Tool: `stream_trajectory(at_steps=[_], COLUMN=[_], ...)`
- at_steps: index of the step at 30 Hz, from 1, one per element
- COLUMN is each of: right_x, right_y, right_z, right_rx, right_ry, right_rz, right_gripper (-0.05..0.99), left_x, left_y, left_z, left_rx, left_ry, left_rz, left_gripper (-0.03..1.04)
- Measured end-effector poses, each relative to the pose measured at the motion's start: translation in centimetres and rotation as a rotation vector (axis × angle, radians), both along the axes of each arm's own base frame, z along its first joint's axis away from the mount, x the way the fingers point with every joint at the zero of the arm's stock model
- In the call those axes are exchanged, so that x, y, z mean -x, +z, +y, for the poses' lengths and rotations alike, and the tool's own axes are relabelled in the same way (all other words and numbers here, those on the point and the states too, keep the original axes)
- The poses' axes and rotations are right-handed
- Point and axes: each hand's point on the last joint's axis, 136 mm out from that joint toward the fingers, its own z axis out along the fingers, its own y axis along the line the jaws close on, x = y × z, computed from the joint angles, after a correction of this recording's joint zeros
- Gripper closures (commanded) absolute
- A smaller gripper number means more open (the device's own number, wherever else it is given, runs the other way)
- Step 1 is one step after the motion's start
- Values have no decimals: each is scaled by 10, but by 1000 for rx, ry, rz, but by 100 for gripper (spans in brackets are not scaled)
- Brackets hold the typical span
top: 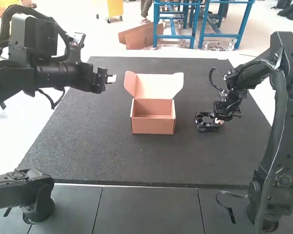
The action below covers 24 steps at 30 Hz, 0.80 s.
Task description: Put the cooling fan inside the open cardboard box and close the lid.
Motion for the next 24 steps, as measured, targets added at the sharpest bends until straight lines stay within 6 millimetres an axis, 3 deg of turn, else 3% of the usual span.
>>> stream_trajectory(at_steps=[8,12,19,24], right_x=[-4,-13,-8,13], right_y=[15,61,156,186], right_z=[-1,0,2,3], right_rx=[-8,-29,-102,-155], right_ry=[-60,-103,-194,-290], right_rz=[-27,-136,-336,-361], right_gripper=[95,95,94,94], left_x=[-2,-3,-7,-8], left_y=[4,7,-1,-4], left_z=[-1,-2,-3,-4], left_rx=[9,16,12,13], left_ry=[0,0,1,1], left_rz=[-18,-29,-18,-21], left_gripper=[4,4,4,4])
